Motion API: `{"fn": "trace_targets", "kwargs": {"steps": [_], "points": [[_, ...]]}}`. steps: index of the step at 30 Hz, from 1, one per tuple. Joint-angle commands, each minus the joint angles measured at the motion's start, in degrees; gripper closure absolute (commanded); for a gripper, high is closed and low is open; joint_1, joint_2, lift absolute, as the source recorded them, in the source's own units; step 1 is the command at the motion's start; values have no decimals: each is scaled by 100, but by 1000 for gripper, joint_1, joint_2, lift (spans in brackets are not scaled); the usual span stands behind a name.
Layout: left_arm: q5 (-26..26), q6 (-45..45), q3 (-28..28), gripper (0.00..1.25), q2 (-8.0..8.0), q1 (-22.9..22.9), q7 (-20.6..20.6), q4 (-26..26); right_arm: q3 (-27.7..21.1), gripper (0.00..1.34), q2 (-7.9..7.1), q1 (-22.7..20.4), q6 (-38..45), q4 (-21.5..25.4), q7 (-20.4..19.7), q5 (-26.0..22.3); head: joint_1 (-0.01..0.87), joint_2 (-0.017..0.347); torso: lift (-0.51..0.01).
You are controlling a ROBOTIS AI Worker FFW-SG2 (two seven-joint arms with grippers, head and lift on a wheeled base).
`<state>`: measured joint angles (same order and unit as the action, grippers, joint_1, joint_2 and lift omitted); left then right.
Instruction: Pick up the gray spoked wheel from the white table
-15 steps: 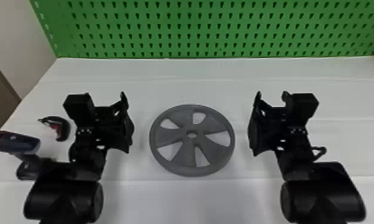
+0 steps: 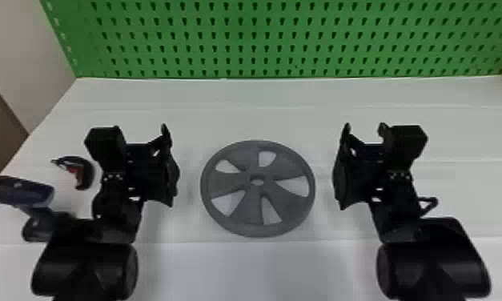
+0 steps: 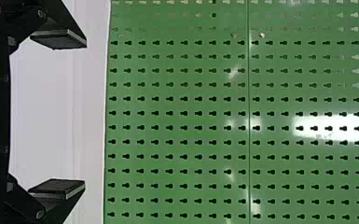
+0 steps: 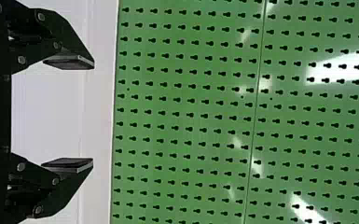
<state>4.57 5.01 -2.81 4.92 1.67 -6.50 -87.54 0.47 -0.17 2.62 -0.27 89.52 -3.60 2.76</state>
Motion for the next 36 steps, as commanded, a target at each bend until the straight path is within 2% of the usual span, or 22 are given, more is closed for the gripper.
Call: {"fn": "trace_targets", "kwargs": {"steps": [1, 12, 16, 25, 36], "points": [[9, 0, 0, 213, 0, 0, 0, 0, -3, 515, 0, 10, 10, -4, 0, -13, 770, 44, -98], [17, 0, 9, 213, 0, -9, 0, 0, -12, 515, 9, 151, 352, 4, 0, -101, 770, 44, -98], [17, 0, 18, 213, 0, -17, 0, 0, -3, 515, 9, 318, 836, 39, 0, -197, 770, 44, -98], [44, 0, 44, 213, 0, -35, 0, -9, -109, 515, 23, 872, 2778, 303, -132, -250, 770, 44, -98], [53, 0, 53, 213, 0, -35, 0, -18, -30, 513, -70, 1962, 5995, 391, -255, -355, 770, 44, -98]]}}
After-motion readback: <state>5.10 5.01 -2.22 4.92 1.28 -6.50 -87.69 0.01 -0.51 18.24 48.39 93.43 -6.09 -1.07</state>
